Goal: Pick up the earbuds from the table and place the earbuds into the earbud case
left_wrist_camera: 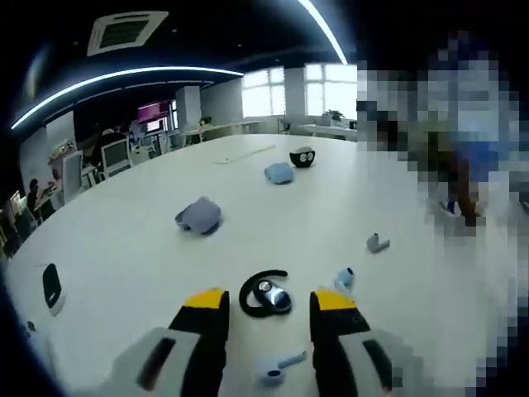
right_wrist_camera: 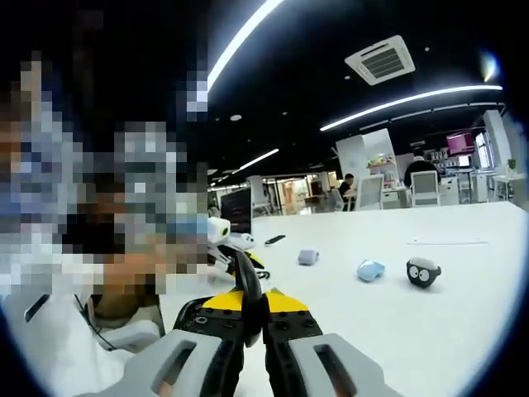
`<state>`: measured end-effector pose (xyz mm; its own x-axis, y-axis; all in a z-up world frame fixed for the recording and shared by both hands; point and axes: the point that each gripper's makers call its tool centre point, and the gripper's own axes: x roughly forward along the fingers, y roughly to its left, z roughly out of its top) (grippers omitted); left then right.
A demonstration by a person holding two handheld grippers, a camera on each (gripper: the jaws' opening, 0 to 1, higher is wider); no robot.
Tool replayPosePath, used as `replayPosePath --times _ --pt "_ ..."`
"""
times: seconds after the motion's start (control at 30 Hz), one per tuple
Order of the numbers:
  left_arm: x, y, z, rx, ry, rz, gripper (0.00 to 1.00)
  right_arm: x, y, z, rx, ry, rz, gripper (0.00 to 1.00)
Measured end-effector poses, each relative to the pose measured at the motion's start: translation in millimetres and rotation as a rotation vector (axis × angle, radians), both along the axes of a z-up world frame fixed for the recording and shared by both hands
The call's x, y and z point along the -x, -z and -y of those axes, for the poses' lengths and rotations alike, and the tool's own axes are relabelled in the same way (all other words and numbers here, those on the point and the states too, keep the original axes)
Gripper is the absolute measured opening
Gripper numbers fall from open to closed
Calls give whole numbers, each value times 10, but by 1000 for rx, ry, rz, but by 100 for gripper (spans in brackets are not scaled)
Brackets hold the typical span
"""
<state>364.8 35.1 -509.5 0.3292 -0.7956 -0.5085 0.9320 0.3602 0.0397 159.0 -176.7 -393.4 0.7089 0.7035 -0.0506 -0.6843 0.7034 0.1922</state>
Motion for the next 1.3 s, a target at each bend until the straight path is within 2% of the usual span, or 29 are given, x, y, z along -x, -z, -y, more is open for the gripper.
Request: replayPosePath --times 0.03,0.07,0.13,0.23,0.53,0.67,0.8,0.87,1.03,1.2,1.3 --pt "-52 -45 12 34 -19 15 40 -1 2 -2 1 0 0 6" --pt "-16 -10 -13 17 -7 -2 39 -1 2 -2 2 0 0 6" --pt "-19 -17 -21 30 -11 -3 38 -6 7 -3 2 0 -1 6" --pt "31 -17 8 64 -4 -33 29 -7 19 -9 5 0 -3 6" --pt "62 -38 -46 98 -54 -73 29 -10 26 -5 5 0 -4 6" --pt "113 -99 -28 116 -59 -58 29 -14 23 -4 5 1 -3 6" --pt "229 -268 42 148 -54 -28 29 -25 32 1 4 6 -4 6" --pt "259 -326 69 153 -78 -15 29 -39 33 8 -2 15 -3 6" --pt "505 -502 231 193 -104 -10 29 -97 78 48 32 50 11 6" --pt "814 -740 492 257 -60 8 29 -133 125 71 44 61 6 6" --pt "1052 -898 688 304 -22 -6 29 -153 153 89 53 73 4 6"
